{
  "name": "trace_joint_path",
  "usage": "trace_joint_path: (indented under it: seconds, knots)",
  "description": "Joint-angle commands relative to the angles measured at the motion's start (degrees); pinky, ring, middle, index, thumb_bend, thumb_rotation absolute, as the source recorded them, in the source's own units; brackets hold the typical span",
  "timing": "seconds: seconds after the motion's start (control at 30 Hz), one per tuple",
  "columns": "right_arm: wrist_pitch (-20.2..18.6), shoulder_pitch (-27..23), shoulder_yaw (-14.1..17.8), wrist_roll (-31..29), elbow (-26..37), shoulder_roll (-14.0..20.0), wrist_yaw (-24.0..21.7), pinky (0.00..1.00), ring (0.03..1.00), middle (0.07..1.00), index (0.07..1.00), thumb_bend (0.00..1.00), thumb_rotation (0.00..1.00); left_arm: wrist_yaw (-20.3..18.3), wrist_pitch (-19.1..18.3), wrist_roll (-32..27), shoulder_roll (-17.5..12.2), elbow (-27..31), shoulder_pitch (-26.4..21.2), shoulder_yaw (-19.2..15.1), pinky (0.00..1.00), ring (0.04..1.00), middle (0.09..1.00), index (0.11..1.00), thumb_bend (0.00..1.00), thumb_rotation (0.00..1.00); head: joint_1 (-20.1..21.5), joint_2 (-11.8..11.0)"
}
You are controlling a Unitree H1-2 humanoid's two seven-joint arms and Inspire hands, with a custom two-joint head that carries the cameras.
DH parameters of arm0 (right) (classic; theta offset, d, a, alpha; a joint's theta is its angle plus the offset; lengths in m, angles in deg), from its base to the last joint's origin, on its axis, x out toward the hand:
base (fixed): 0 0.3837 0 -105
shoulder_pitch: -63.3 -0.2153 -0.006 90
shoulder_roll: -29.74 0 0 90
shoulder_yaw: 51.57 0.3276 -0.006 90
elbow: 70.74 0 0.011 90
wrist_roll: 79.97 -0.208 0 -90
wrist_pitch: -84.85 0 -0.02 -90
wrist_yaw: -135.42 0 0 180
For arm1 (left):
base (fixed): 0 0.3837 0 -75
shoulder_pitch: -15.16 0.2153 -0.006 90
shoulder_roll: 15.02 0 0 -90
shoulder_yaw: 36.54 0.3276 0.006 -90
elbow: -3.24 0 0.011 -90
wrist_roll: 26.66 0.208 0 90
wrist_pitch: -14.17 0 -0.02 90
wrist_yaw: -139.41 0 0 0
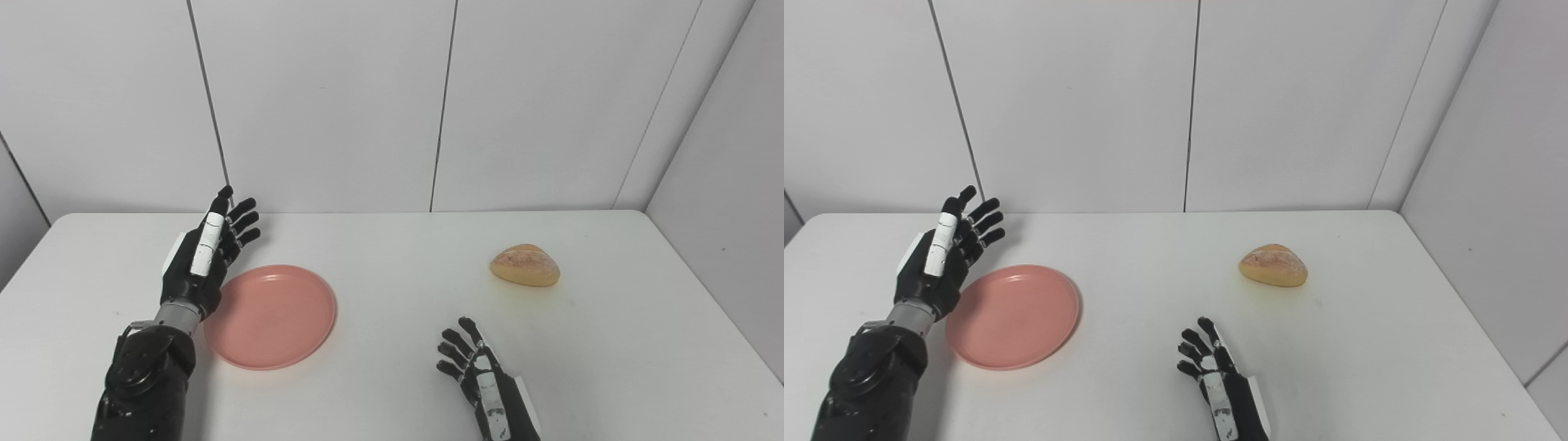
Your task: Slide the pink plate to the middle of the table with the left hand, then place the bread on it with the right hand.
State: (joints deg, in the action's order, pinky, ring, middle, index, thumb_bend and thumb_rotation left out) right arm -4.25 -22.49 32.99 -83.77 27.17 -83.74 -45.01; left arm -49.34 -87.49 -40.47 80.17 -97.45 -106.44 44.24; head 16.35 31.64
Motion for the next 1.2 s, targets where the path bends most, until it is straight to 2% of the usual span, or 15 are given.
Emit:
trace_joint_path:
  seconds: [0.0, 0.2, 0.4, 0.5, 0.73, 0.8, 0.9, 1.07, 1.17]
  knots:
    - [-0.43, 0.24, 0.13, -0.50, 0.25, 0.23, -0.36, 0.82, 0.849, 0.862, 0.927, 0.91, 0.92, 1.00, 1.40, 0.19, -1.76, 1.08, -3.04, -0.87, 0.79, 0.896, 0.872, 0.943, 0.97, 0.81, -0.18, 0.15]
    - [-1.18, 0.46, 0.15, -0.92, 0.91, 0.48, -0.49, 0.82, 0.849, 0.862, 0.927, 0.91, 0.91, 0.99, 5.07, 0.99, -4.11, -3.66, -3.44, -2.00, 0.76, 0.883, 0.847, 0.936, 0.94, 0.79, -0.53, 0.39]
    - [-1.25, 0.43, 0.21, -1.35, 0.86, 0.79, -0.67, 0.82, 0.848, 0.861, 0.929, 0.92, 0.91, 0.26, 10.35, 1.24, -5.28, -10.96, -3.38, -2.26, 0.78, 0.881, 0.849, 0.943, 0.94, 0.77, -0.56, 0.49]
    - [-1.42, 0.51, 0.21, -1.45, 0.98, 0.78, -0.60, 0.82, 0.845, 0.859, 0.928, 0.92, 0.90, 0.29, 12.58, 1.83, -5.54, -13.95, -3.49, -1.90, 0.73, 0.889, 0.858, 0.953, 0.91, 0.78, -0.70, 0.60]
    - [-2.03, 0.52, 0.08, -1.40, 1.41, 0.63, -0.49, 0.81, 0.841, 0.854, 0.926, 0.92, 0.90, 0.23, 14.67, 1.47, -5.51, -19.54, -4.19, -1.85, 0.70, 0.875, 0.844, 0.960, 0.88, 0.77, -0.53, 0.83]
    - [-2.12, 0.44, 0.02, -1.43, 1.38, 0.58, -0.53, 0.81, 0.840, 0.854, 0.925, 0.92, 0.90, -0.51, 15.44, 0.95, -5.14, -21.58, -4.41, -1.75, 0.73, 0.876, 0.856, 0.971, 0.87, 0.76, -0.43, 0.78]
    - [-2.39, 0.47, -0.16, -1.26, 1.53, 0.52, -0.52, 0.81, 0.839, 0.855, 0.924, 0.93, 0.90, -1.34, 16.28, 0.14, -4.47, -24.59, -4.87, -1.91, 0.83, 0.903, 0.875, 0.983, 0.88, 0.74, -0.27, 0.82]
    - [-2.48, 0.55, -0.31, -1.26, 1.75, 0.39, -0.52, 0.81, 0.843, 0.858, 0.925, 0.93, 0.90, -2.22, 16.85, -0.22, -3.07, -27.29, -4.99, -1.52, 0.87, 0.906, 0.879, 0.967, 0.92, 0.72, -0.28, 1.10]
    - [-2.35, 0.43, -0.43, -1.33, 1.66, 0.40, -0.66, 0.81, 0.843, 0.859, 0.926, 0.92, 0.90, -2.73, 16.41, -0.49, -1.98, -26.98, -4.67, -0.80, 0.85, 0.899, 0.865, 0.964, 0.93, 0.72, -0.16, 1.13]
